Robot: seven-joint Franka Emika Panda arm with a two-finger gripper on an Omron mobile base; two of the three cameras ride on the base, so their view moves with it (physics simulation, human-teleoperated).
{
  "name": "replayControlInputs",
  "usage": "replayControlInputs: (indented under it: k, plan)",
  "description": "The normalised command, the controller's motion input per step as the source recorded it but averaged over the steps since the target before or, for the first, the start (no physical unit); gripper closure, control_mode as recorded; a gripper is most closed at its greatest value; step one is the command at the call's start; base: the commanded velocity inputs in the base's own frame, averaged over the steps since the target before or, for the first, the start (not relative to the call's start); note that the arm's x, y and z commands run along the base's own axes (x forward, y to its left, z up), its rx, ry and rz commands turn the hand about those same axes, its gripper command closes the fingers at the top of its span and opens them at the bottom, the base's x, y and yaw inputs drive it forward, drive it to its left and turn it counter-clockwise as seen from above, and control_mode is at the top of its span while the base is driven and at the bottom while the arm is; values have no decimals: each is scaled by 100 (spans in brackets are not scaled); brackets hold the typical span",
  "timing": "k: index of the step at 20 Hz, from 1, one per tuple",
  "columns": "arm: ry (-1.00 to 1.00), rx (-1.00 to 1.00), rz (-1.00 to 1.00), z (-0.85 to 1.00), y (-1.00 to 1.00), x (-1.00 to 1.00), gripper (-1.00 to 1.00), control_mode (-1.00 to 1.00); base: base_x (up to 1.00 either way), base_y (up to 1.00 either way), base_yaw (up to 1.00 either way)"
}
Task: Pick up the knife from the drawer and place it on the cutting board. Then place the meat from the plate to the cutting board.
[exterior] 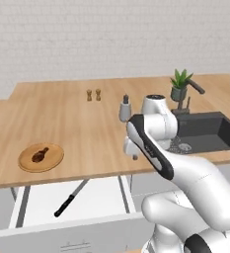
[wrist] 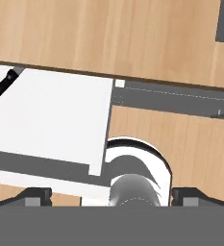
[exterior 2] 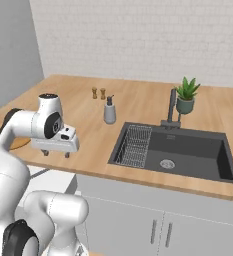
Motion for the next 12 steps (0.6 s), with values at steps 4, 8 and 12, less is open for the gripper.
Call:
replayControlInputs:
  k: [4, 8, 12]
  plan:
    - [0, 0, 0, 0, 0, 0, -100, 100, 0, -52, 55]
    - [0, 0, 0, 0, 0, 0, -100, 100, 1, -56, 66]
    - [0, 0, 0, 0, 0, 0, -100, 100, 9, -38, 55]
